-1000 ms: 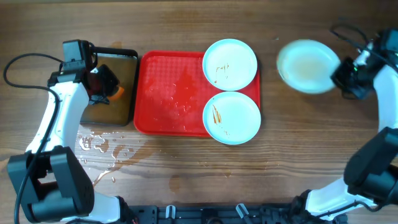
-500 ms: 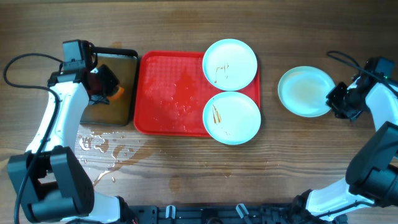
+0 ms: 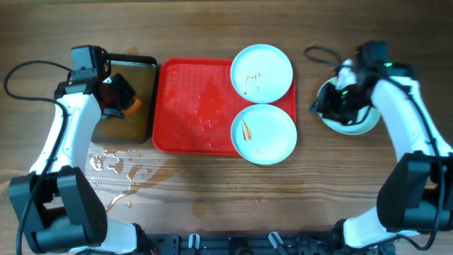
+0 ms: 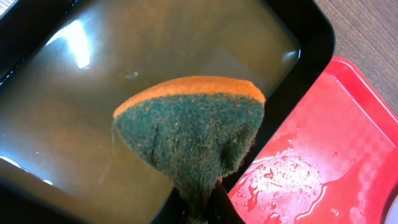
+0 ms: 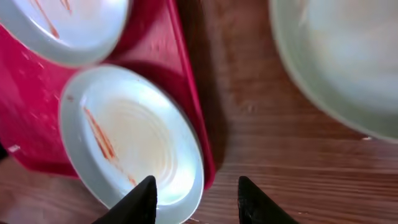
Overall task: Clean dirty plates on tray and stack at the side
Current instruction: 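Move right gripper to the lower-right plate rim and grasp it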
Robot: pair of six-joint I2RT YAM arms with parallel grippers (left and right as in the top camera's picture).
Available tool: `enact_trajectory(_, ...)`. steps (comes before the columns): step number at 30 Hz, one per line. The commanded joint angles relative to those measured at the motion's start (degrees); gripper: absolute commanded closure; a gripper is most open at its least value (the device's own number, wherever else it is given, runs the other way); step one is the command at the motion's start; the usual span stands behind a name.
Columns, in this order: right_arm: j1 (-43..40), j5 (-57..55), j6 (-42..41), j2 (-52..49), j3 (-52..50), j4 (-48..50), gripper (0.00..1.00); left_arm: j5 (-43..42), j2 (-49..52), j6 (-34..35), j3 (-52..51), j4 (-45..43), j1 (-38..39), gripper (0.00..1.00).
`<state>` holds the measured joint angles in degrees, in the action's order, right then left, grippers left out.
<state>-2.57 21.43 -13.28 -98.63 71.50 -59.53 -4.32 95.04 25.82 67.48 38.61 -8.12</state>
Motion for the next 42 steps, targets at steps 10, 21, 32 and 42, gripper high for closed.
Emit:
enact_trajectory(10, 10.08, -4.68, -0.02, 0.48, -13.38, 12.28, 0.55, 0.35, 0.44, -0.11, 0.79, -0.2, -0.13, 0.96)
enact_trajectory(21, 10.67, 1.05, -0.15, 0.57, -13.75, 12.44, 0.96, 0.35, 0.44, -0.11, 0.79, -0.2, -0.15, 0.96)
enact_trajectory(32, 27.21, -3.74, -27.28, 0.17, -10.49, 30.42, 0.96, 0.35, 0.44, -0.11, 0.79, -0.2, -0.13, 0.96)
enact_trajectory(42, 34.01, -11.13, -33.07, -6.91, -10.23, 39.19, 0.7, 0.35, 0.44, -0.11, 0.79, -0.24, -0.15, 0.96)
